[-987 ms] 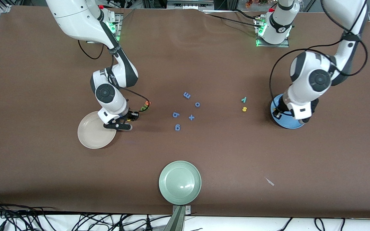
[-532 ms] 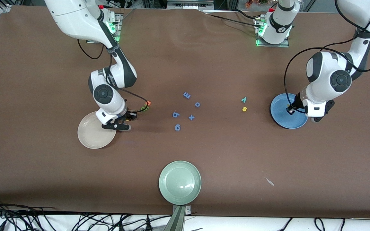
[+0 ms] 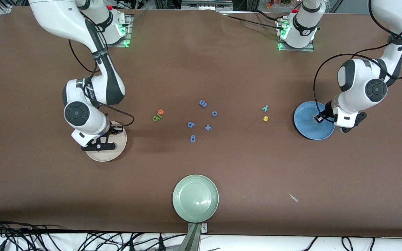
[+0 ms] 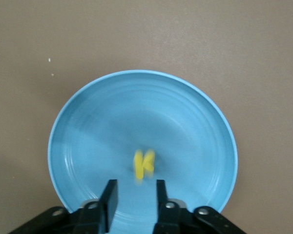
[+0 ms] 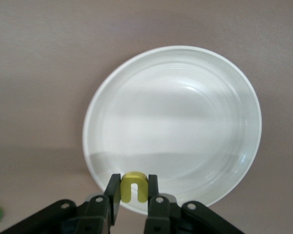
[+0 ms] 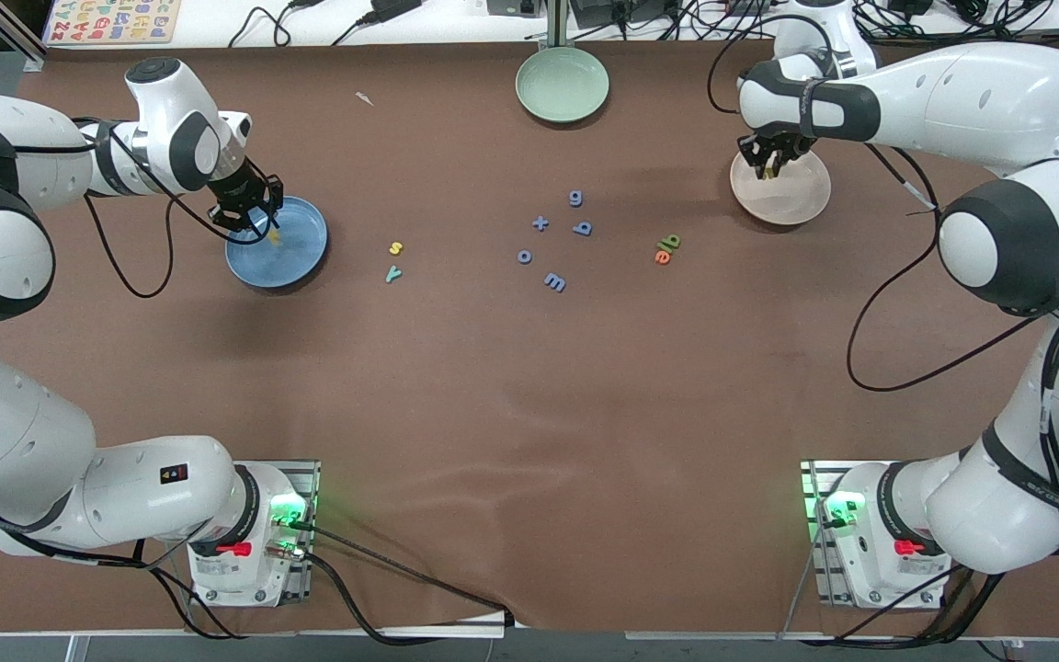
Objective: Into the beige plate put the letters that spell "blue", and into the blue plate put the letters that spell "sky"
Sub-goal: 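Drop the u on the white plate while the left gripper drops the K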
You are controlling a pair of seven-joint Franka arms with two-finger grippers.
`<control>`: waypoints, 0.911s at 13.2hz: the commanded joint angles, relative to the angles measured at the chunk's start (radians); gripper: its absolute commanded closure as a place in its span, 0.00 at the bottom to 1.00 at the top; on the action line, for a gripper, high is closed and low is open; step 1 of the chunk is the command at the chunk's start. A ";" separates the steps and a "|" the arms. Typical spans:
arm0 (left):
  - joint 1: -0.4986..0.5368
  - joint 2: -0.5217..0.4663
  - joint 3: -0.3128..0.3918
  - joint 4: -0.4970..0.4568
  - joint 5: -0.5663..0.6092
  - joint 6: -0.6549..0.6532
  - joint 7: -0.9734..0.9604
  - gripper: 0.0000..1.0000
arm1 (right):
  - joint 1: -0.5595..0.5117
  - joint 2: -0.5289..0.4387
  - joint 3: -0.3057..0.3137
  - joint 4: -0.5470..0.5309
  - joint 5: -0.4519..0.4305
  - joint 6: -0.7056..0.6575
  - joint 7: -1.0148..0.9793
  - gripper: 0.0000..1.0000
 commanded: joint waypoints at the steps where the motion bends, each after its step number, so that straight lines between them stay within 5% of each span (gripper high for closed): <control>1: 0.010 -0.008 -0.040 0.000 -0.028 0.010 0.010 0.47 | 0.003 -0.005 0.007 -0.031 0.014 0.032 0.012 0.20; 3: 0.006 -0.029 -0.074 -0.003 -0.042 0.003 -0.007 0.43 | 0.008 -0.011 0.048 -0.022 0.015 0.015 0.126 0.15; 5: 0.008 -0.031 -0.178 -0.004 -0.057 0.021 -0.132 0.41 | 0.011 -0.011 0.119 -0.008 0.015 0.009 0.283 0.14; 9: 0.000 0.020 -0.318 -0.063 -0.044 0.213 -0.366 0.42 | 0.050 0.000 0.197 -0.011 0.017 0.026 0.535 0.14; 12: -0.072 0.115 -0.316 -0.015 0.161 0.216 -0.378 0.41 | 0.081 0.003 0.205 -0.040 0.017 0.049 0.627 0.14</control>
